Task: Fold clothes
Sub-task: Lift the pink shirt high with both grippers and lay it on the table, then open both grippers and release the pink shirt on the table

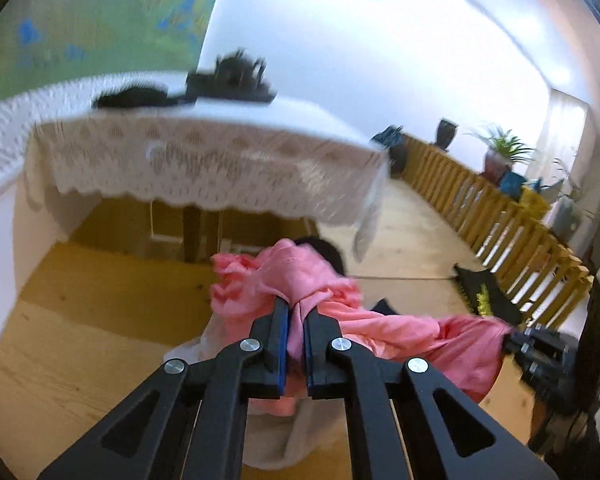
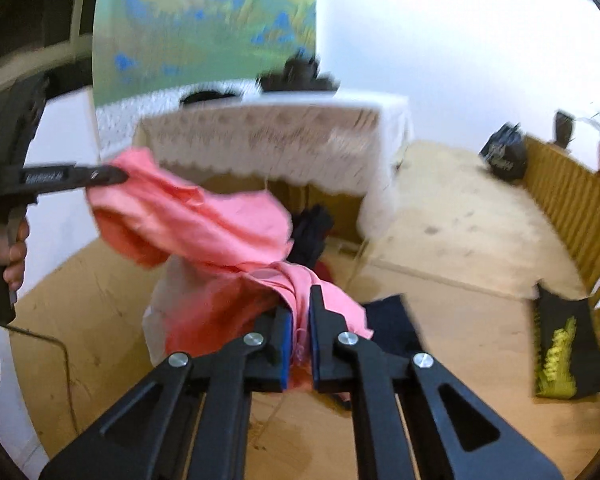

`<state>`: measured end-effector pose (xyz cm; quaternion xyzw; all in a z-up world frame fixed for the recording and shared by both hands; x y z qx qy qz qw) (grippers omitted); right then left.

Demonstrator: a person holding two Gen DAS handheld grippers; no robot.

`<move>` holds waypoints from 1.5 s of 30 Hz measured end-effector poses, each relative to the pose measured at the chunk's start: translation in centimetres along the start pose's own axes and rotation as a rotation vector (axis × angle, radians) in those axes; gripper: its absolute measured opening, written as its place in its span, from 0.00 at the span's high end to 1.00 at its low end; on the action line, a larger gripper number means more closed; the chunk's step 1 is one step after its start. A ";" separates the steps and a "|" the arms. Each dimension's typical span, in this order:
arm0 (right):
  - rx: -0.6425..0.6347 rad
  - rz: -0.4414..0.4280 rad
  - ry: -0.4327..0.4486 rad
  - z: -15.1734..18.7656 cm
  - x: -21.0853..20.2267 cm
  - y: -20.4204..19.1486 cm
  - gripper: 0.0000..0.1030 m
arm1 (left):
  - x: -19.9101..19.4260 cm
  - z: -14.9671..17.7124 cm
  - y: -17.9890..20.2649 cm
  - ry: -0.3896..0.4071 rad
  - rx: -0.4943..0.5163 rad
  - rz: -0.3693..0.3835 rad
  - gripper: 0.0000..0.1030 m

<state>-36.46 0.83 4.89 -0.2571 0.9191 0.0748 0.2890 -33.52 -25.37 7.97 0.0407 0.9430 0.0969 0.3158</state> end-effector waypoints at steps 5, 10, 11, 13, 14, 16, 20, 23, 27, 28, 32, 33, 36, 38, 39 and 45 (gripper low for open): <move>0.048 0.050 0.108 -1.4 -10.0 4.2 0.94 | -6.6 -0.2 3.0 0.063 0.046 0.053 0.95; 0.064 0.142 0.181 -0.9 -18.5 7.9 0.94 | -11.6 0.0 6.2 0.109 0.086 0.113 0.95; 0.069 0.165 0.190 -0.7 -20.1 8.7 0.94 | -12.3 0.0 6.8 0.116 0.095 0.124 0.95; 0.077 0.206 0.211 -0.4 -23.0 10.1 0.94 | -13.7 0.1 7.9 0.124 0.109 0.152 0.95; 0.080 0.227 0.221 -0.2 -24.5 10.8 0.94 | -14.2 0.3 8.4 0.122 0.113 0.172 0.95; 0.090 0.266 0.229 0.2 -26.6 12.3 0.94 | -14.9 0.7 9.3 0.116 0.119 0.208 0.95; 0.121 0.328 0.174 0.9 -25.7 15.5 0.94 | -13.8 1.5 11.8 0.070 0.182 0.223 0.94; 0.145 0.375 0.133 1.4 -25.0 17.9 0.94 | -9.4 1.8 13.3 -0.033 0.181 0.219 0.94; 0.189 0.419 0.094 1.8 -23.6 21.0 0.94 | -4.2 2.1 14.6 -0.131 0.154 0.218 0.95; 0.200 0.422 0.096 1.8 -23.5 21.5 0.94 | -4.3 2.3 15.2 -0.130 0.163 0.222 0.95; 0.198 0.442 0.112 2.7 -25.3 22.2 0.94 | -6.1 3.9 17.4 -0.119 0.243 0.229 0.94; 0.186 0.453 0.109 3.4 -26.1 22.1 0.94 | -6.7 5.3 17.7 -0.133 0.258 0.244 0.94; 0.199 0.436 0.000 8.1 -26.4 22.4 0.94 | -6.7 10.7 17.3 -0.265 0.261 0.289 0.88; 0.257 0.417 -0.165 13.9 -24.9 23.1 0.92 | -5.6 14.5 16.6 -0.372 0.258 0.275 0.87; 0.282 0.412 -0.254 16.8 -23.8 23.3 0.84 | -5.1 16.4 16.2 -0.425 0.257 0.266 0.81; 0.349 0.431 -0.564 27.4 -20.3 24.2 0.80 | -2.8 22.8 15.3 -0.615 0.290 0.200 0.73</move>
Point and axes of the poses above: each gripper's, at about its wrist camera, not at the fingertips, and x roughly the way its jaws point, y to its right, z to its underside, the point moved 3 cm from there along x, roughly the way its jaws point, and after that the axes turned 4 degrees about -y, right-handed, at the moved point
